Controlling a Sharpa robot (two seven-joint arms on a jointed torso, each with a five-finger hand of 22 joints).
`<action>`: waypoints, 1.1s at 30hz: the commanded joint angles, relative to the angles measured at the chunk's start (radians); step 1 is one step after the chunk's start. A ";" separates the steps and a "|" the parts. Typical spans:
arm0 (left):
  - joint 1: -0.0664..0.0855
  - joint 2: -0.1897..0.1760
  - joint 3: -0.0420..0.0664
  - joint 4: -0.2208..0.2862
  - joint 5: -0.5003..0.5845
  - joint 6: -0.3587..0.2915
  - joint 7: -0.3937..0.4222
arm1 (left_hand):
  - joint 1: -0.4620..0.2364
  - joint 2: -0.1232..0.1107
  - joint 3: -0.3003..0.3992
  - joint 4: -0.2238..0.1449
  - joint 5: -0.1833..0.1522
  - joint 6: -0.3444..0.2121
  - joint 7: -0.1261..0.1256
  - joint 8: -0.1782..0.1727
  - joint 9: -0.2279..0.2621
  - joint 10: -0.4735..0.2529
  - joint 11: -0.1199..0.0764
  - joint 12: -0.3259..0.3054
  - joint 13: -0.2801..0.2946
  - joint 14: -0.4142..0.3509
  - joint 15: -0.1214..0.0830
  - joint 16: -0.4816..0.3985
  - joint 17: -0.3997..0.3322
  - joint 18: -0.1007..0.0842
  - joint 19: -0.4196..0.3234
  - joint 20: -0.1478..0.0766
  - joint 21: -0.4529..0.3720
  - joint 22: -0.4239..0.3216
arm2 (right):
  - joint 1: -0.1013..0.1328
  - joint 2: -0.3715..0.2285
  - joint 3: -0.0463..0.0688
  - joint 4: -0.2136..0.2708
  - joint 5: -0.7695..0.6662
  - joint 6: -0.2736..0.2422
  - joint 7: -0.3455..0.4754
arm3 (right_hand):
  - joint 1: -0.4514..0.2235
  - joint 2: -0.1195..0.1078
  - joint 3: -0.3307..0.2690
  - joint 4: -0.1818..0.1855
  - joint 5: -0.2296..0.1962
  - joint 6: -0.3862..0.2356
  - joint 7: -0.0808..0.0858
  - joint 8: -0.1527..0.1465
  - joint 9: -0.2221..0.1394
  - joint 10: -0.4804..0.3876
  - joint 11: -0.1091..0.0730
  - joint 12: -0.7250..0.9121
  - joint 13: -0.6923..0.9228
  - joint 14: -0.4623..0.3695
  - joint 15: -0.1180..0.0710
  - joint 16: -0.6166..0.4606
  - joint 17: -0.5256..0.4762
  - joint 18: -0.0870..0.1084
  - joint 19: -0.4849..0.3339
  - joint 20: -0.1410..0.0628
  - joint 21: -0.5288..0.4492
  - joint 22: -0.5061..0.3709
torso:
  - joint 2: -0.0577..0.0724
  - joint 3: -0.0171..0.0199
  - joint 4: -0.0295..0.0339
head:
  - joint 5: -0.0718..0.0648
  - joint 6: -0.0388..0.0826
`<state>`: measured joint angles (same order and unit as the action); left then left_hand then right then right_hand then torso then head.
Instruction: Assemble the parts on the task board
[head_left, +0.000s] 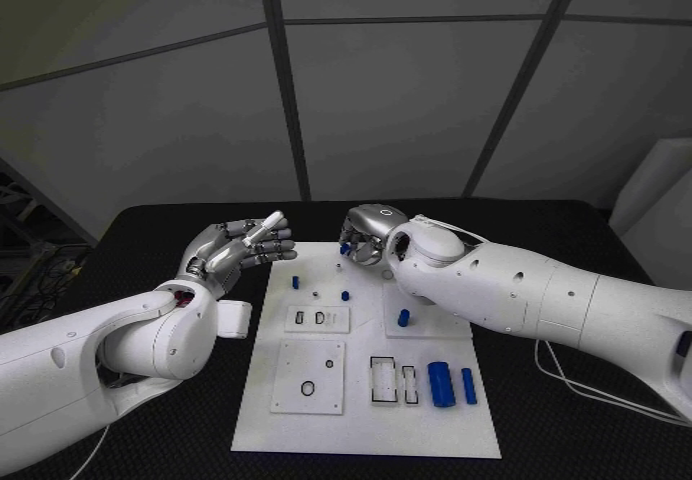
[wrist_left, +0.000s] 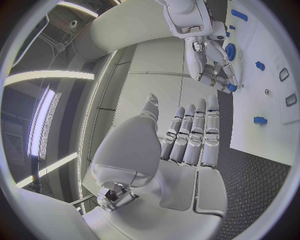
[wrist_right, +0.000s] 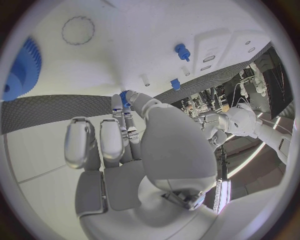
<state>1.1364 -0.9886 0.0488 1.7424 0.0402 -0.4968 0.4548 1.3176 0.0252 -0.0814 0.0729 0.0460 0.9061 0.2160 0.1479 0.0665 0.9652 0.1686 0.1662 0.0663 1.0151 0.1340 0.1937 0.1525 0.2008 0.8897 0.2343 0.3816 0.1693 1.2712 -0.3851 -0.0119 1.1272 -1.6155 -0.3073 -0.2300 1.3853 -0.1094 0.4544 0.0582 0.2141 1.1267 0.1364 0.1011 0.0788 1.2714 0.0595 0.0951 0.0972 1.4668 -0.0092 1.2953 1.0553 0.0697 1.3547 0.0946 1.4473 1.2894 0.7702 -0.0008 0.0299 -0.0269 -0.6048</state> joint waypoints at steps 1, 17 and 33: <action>0.003 0.000 0.001 0.003 -0.008 0.014 0.002 | 0.011 0.003 -0.003 -0.004 0.003 0.000 0.007 -0.005 -0.001 -0.001 0.009 -0.006 -0.001 -0.004 0.001 -0.006 0.001 -0.020 0.001 0.004 -0.004 -0.001 | 0.000 0.003 -0.001 -0.006 0.001 0.019 -0.011 | -0.011 0.000 -0.002 0.008 -0.006 0.000 0.000 -0.002 0.014 -0.005 0.006 -0.006 -0.002 0.024 -0.003 0.004 -0.001 -0.007 0.004 0.004 0.004 0.000 | 0.000 0.0002 -0.0008 | 0.001 -0.001; 0.005 -0.002 0.001 0.006 -0.008 0.024 -0.005 | 0.012 0.004 -0.004 -0.005 0.003 -0.001 0.007 -0.006 -0.001 -0.002 0.009 -0.007 -0.001 -0.005 0.001 -0.008 0.001 -0.020 0.000 0.005 -0.005 -0.001 | 0.000 0.013 -0.001 -0.023 0.013 0.003 -0.020 | -0.019 -0.010 -0.002 0.013 -0.010 -0.031 0.013 -0.024 0.006 -0.044 0.020 -0.031 -0.008 0.019 0.008 0.000 -0.016 -0.005 -0.007 0.013 -0.002 -0.011 | 0.001 0.0005 -0.0011 | 0.003 0.002; 0.006 -0.008 0.001 0.009 -0.008 0.024 -0.010 | 0.013 0.005 -0.005 -0.006 0.003 -0.001 0.008 -0.007 -0.001 -0.002 0.010 -0.008 -0.001 -0.006 0.002 -0.010 0.001 -0.020 0.000 0.005 -0.005 -0.002 | 0.001 -0.004 -0.001 -0.006 0.050 -0.023 -0.007 | -0.038 -0.050 -0.022 0.031 -0.054 -0.215 0.005 -0.034 -0.010 -0.143 0.034 -0.023 -0.025 0.001 0.022 -0.035 -0.085 0.011 -0.062 0.029 -0.038 -0.081 | 0.001 0.0012 -0.0025 | 0.008 0.004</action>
<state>1.1406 -0.9961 0.0490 1.7486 0.0401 -0.4864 0.4434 1.3242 0.0318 -0.0842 0.0702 0.0460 0.9060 0.2161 0.1442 0.0667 0.9614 0.1722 0.1615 0.0663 1.0151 0.1340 0.1890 0.1521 0.2009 0.8897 0.2343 0.3816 0.1687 1.2696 -0.3875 -0.0134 1.1156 -1.5784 -0.3088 -0.2413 1.3467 -0.1516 0.4395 0.0876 0.1538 0.9050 0.1412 0.0629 0.0671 1.1323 0.0946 0.0692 0.0719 1.4668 0.0090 1.2662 0.9718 0.0697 1.3008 0.1232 1.4162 1.2101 0.7711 0.0000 0.0275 -0.0197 -0.6007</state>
